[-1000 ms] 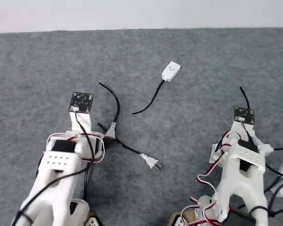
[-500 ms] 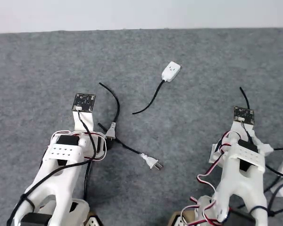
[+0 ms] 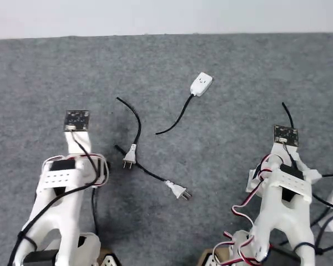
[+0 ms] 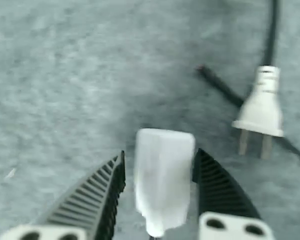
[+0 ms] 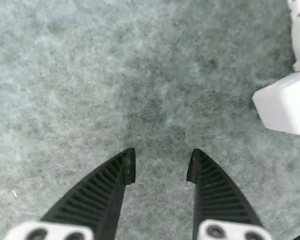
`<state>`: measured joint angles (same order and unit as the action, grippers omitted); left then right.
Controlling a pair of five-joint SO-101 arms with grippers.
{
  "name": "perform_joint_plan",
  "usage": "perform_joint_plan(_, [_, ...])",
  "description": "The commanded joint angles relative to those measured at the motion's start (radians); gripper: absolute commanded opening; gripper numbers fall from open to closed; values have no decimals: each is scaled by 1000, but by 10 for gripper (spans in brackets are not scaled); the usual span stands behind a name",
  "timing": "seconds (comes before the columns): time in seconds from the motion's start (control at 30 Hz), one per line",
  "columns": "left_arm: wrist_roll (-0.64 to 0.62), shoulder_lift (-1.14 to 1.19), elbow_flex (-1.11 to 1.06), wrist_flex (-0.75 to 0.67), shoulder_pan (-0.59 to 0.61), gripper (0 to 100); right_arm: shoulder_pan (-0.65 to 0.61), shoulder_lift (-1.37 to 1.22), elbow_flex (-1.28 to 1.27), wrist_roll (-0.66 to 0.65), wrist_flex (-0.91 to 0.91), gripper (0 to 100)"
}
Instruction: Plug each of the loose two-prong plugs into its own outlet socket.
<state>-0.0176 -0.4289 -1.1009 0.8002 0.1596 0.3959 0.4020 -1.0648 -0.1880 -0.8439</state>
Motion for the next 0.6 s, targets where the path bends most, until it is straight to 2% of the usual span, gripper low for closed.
perform_joint_plan(0.0, [66, 2, 8, -21, 89, 201, -5, 33, 9, -14, 5, 165])
perform_joint_plan(0.57, [199, -9, 35, -25, 261, 201, -8, 33, 9, -15, 4, 165])
